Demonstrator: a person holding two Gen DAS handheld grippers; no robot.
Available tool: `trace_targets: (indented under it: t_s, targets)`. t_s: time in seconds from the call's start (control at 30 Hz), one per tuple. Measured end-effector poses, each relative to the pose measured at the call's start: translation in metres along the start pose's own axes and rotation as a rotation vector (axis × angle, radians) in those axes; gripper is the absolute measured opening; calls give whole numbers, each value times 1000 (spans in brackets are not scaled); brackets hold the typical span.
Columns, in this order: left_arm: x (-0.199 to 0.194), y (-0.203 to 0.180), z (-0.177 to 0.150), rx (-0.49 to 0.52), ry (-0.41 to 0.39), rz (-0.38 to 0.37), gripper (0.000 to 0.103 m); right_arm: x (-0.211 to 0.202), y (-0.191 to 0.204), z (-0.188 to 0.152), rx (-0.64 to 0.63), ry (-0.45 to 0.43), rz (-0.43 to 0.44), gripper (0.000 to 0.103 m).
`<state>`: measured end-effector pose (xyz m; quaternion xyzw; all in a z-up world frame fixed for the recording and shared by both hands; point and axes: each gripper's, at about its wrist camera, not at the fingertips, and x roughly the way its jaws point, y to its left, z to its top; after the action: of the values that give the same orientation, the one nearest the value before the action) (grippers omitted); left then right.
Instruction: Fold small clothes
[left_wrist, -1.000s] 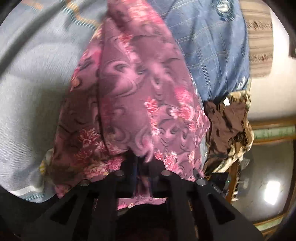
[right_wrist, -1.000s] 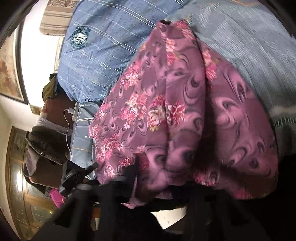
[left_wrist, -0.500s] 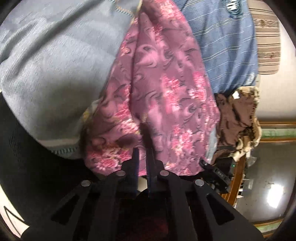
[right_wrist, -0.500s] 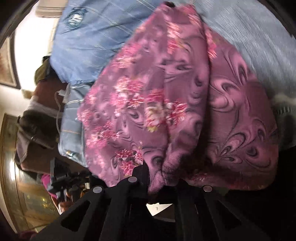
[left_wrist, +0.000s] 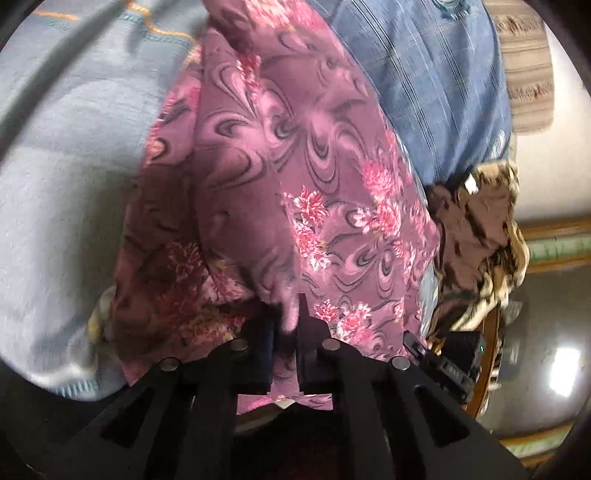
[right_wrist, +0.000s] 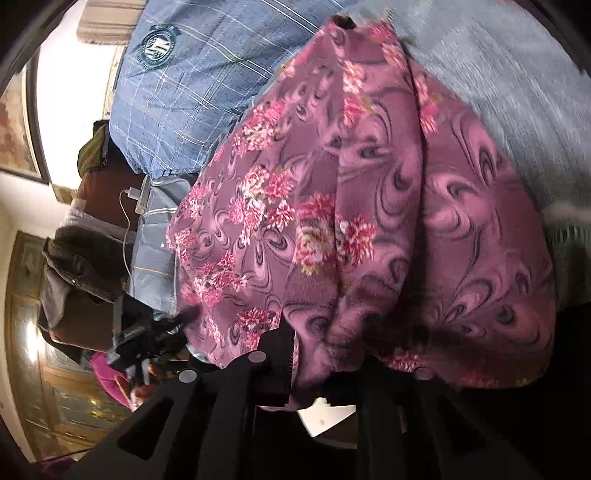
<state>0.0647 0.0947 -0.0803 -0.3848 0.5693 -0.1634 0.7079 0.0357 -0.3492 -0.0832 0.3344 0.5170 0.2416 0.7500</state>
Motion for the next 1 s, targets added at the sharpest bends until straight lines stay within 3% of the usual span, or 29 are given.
trace_targets:
  t_s: [0.07,0.17,0.4,0.47,0.53,0.6,0.63,0.7,0.73,0.8,0.9,1.0]
  targets:
    - [-17,-9,-9,9,-8,3,6,-12,15,0,-62,-4,33,5]
    - [-39,-17,-28,43,-26,26,6,-25,29,-2,-141,12,4,5]
    - [3,36,-26,-123,80,70,9,16,-10,-1,-37,114,-161,8]
    - [-1,34,-26,-82,105,68,12,14,-13,-2,-13,115,-158,11]
    - [-19,24,-26,31,117,39,12,-2,-11,1,-10,93,-156,17]
    - [-45,12,-21,126,78,13,19,-23,-8,8,-17,46,-155,26]
    - [-64,5,-14,171,13,23,26,-37,-6,14,-17,3,-163,29]
    - [-86,-1,3,194,-90,45,64,-58,-5,30,-24,-99,-190,32]
    - [-94,-3,16,195,-146,51,66,-68,-6,44,-19,-158,-189,36]
    - [-96,-4,45,181,-179,57,66,-72,-8,64,-1,-224,-168,39]
    - [-86,11,90,130,-169,51,66,-55,-9,100,1,-262,-143,44]
    - [-62,15,118,81,-138,49,66,-28,-7,126,-12,-267,-231,44]
